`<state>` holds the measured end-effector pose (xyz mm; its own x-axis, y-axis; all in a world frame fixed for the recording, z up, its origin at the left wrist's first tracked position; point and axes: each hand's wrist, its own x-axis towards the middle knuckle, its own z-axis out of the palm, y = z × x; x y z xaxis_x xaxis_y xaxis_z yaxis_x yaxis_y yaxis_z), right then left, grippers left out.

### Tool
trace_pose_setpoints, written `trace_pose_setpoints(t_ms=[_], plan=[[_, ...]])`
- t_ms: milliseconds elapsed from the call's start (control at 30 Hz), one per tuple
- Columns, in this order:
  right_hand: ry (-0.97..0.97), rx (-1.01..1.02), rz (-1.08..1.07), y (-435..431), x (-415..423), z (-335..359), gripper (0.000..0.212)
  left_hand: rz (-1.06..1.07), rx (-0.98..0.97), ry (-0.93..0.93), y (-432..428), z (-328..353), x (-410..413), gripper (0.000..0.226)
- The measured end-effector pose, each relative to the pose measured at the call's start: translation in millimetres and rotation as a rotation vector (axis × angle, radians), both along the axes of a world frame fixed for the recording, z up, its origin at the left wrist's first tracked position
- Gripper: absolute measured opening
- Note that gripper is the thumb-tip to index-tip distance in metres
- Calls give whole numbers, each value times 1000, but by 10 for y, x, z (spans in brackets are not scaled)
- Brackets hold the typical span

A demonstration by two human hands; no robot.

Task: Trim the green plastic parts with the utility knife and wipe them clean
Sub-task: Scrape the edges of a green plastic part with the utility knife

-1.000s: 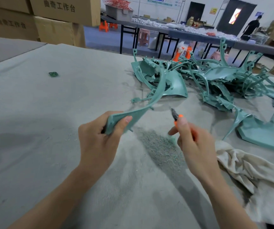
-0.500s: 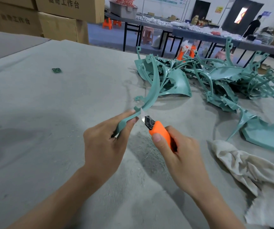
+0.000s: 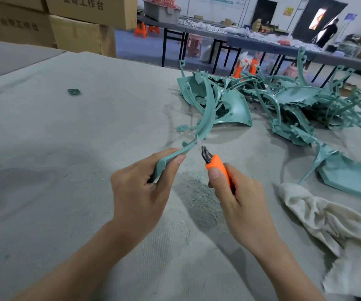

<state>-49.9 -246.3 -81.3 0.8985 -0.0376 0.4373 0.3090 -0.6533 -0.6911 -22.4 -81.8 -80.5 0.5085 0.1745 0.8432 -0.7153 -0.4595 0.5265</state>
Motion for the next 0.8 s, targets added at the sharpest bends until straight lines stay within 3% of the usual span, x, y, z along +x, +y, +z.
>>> trace_pose_setpoints(t_ms=[533,800], plan=[[-44,-51,-175,-143,65,33,63,-68,-1,56,-15,49,-92,4],[-61,-90,-107,-84,27,57,53,-44,-18,112,8,88,-77,4]])
